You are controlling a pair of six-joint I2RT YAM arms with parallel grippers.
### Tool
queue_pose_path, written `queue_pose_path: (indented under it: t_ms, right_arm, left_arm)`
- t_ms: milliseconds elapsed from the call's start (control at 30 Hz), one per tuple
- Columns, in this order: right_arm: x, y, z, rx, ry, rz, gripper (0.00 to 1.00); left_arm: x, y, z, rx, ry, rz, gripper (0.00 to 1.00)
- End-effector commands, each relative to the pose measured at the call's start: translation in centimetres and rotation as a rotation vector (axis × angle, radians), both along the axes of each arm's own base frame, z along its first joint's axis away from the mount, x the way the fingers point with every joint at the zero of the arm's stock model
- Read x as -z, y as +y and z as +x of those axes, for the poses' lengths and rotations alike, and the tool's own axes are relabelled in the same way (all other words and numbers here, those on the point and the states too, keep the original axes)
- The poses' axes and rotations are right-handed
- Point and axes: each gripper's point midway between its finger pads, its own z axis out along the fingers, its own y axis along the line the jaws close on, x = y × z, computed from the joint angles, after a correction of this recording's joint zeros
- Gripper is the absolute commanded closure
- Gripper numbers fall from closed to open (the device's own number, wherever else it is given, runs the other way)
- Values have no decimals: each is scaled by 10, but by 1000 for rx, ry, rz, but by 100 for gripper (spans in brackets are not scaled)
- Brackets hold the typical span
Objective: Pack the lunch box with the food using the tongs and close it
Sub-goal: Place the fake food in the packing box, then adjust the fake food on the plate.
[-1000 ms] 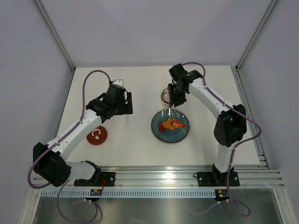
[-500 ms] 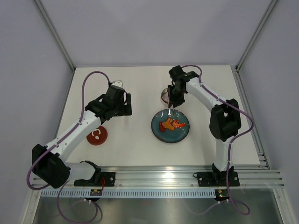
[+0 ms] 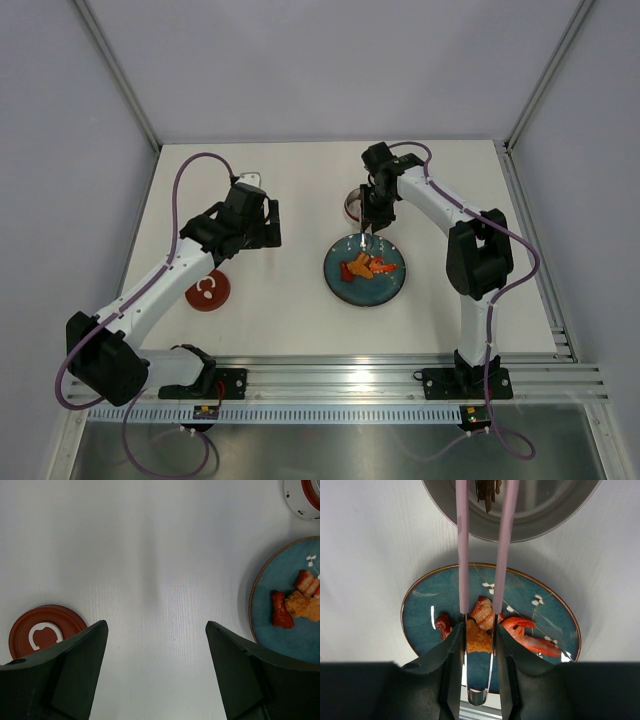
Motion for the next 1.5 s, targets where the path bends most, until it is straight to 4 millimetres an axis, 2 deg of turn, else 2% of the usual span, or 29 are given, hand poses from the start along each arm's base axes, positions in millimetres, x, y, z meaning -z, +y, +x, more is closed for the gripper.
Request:
queue_pose_path:
  t_ms: [0, 233, 400, 567, 700, 867, 900, 933, 1000, 1167, 1200, 1267, 1400, 1467]
  right_arm:
    - [-16, 5, 7, 3, -39, 43, 64]
    - [-18, 6, 6, 4, -37, 50, 62]
    - [-23, 5, 5, 9, -51, 56, 65]
    - [-47, 6, 5, 0, -94, 80, 71]
    - [-81, 2, 9, 6, -174, 88, 76]
    - [-111, -7, 2, 19, -239, 85, 92]
    - [-110, -10, -3, 19, -233, 81, 94]
    - [-120, -13, -9, 22, -254, 89, 97]
    - [-125, -18, -25, 32, -252, 108, 99]
    - [-119, -33, -68, 63, -214, 128, 100]
    - [-106, -38, -80, 68, -176, 110, 100]
    - [-103, -47, -98, 91, -161, 108, 100]
    - [-75, -60, -144, 117, -60, 110, 100]
    - [-65, -63, -159, 119, -15, 106, 100]
  left_arm:
    - [-9, 4, 4, -25, -46, -9, 16]
    - [-9, 4, 4, -25, -45, -12, 16]
    - [-10, 4, 4, -24, -48, -10, 16]
    - [-9, 2, 5, -21, -44, -11, 16]
    - [-12, 1, 7, -19, -51, -18, 16]
    - [-13, 1, 6, -15, -52, -17, 16]
    - [-12, 1, 6, -18, -49, -18, 16]
    - [-12, 0, 6, -18, -51, -22, 16]
    - [-13, -2, 7, -11, -52, -29, 16]
    - [-12, -4, 9, -6, -48, -32, 16]
    - [-12, -5, 10, -3, -47, -33, 16]
    - [-9, -7, 11, 0, -39, -31, 16]
    - [-6, -10, 14, 4, -32, -34, 16]
    - [-3, -11, 14, 6, -25, -34, 16]
